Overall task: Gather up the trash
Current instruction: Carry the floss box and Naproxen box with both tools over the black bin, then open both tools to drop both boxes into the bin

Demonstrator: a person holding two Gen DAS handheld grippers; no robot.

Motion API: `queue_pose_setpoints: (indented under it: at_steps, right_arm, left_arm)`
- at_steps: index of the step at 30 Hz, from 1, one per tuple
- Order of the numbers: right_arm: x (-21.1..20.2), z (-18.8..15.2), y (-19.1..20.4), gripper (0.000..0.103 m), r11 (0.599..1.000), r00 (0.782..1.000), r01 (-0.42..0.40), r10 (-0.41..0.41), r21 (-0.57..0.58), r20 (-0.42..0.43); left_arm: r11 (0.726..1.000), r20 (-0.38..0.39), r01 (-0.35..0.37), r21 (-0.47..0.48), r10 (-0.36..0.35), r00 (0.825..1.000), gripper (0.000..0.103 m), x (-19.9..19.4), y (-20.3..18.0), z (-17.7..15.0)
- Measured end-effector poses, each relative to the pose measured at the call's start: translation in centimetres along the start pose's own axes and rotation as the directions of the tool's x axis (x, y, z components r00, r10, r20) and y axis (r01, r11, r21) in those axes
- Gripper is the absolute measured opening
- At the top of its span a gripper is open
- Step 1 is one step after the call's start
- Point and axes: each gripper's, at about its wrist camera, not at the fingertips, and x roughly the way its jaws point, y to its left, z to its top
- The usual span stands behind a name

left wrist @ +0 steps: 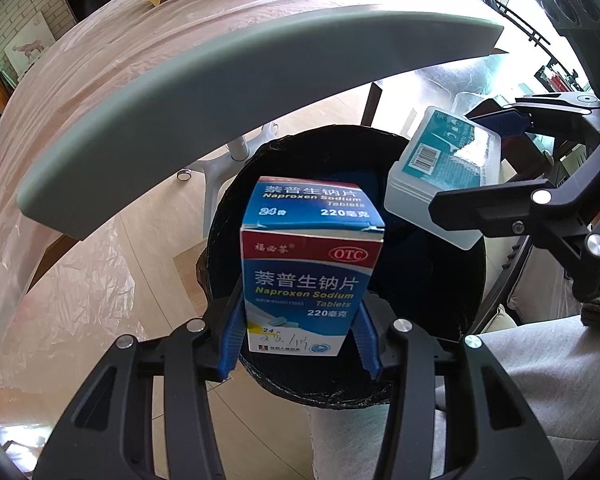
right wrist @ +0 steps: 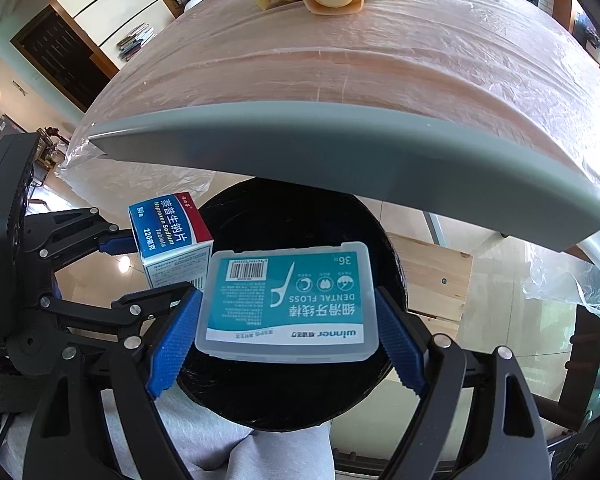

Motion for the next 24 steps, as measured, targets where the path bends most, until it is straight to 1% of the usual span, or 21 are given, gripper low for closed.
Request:
queue_pose_setpoints:
  at_steps: [3, 6, 7, 8, 9, 10, 11, 12, 15, 18, 20, 22, 23, 24]
  right_arm:
    - [0.1, 0.0, 0.0, 0.082, 1.0, 1.0, 0.0, 0.0, -0.001, -0.001]
    - [0.1, 0.0, 0.1, 0.083, 1.0, 1.0, 0.002, -0.002, -0.003, 0.0]
    - [0.1, 0.1, 0.1, 0.083, 1.0, 1.0, 0.0, 0.0, -0.004, 0.002]
    - [0.0, 0.1, 0.1, 0.083, 1.0, 1.0, 0.0, 0.0, 0.0, 0.009]
    - [0.1, 0.1, 0.1, 0.084, 1.0, 1.0, 0.0, 0.0, 0.002, 0.01]
    - [0.0, 0.1, 0.0, 0.086, 1.0, 1.0, 0.0, 0.0, 0.006, 0.01]
    - [-0.1, 0.1, -0.1, 0.089, 1.0, 1.0, 0.003, -0.003, 0.01, 0.012]
    - [-0.2, 0.1, -0.2, 0.089, 1.0, 1.0, 0.003, -0.003, 0.015, 0.016]
    - [-0.9, 0.1, -0.4, 0.09, 1.0, 1.0, 0.009, -0.01, 0.019, 0.029]
    - [-2.4, -0.1, -0.5, 0.09, 1.0, 0.998, 0.028, -0.029, 0.007, 0.06]
    - [-4.0, -0.2, -0.3, 0.09, 0.999, 0.995, 0.043, -0.042, -0.008, 0.091]
    - [-5.8, -0.1, -0.1, 0.09, 0.998, 0.989, 0.055, -0.051, -0.026, 0.136]
    - [-7.2, 0.0, 0.1, 0.09, 0.997, 0.982, 0.074, -0.066, -0.039, 0.177]
    - [-8.0, 0.1, 0.1, 0.091, 0.995, 0.977, 0.084, -0.074, -0.045, 0.199]
  left_arm:
    - [1.0, -0.001, -0.001, 0.002, 0.001, 1.0, 0.048, 0.0, 0.0, 0.1]
    - [0.999, 0.01, 0.048, 0.004, -0.048, 0.999, 0.049, -0.3, 0.0, 0.1]
    - [0.999, 0.016, 0.052, 0.007, -0.052, 0.998, 0.05, -0.4, -0.1, 0.1]
    - [0.999, 0.019, 0.048, 0.009, -0.048, 0.999, 0.061, -0.5, 0.0, 0.1]
    - [0.999, 0.023, 0.042, 0.009, -0.043, 0.999, 0.069, -0.6, 0.0, 0.1]
    - [0.999, 0.031, 0.036, 0.007, -0.036, 0.999, 0.081, -0.7, 0.0, 0.1]
    - [0.999, 0.041, 0.034, 0.002, -0.034, 0.999, 0.081, -0.9, 0.0, 0.1]
    - [0.999, 0.047, 0.039, -0.005, -0.039, 0.998, 0.081, -1.1, 0.2, 0.1]
    - [1.0, 0.062, 0.017, -0.018, -0.016, 0.998, 0.081, -1.9, 0.5, 0.2]
    - [0.999, 0.084, 0.014, -0.029, -0.011, 0.996, 0.081, -3.0, 0.9, 0.1]
    - [0.999, 0.102, 0.011, -0.038, -0.007, 0.995, 0.081, -4.0, 1.2, 0.4]
    - [0.999, 0.138, 0.011, -0.046, -0.004, 0.99, 0.081, -5.7, 1.6, 0.7]
    - [0.999, 0.156, 0.011, -0.051, -0.003, 0.988, 0.081, -6.4, 1.6, 1.0]
    - [0.998, 0.171, 0.01, -0.055, -0.001, 0.985, 0.081, -7.1, 1.8, 1.1]
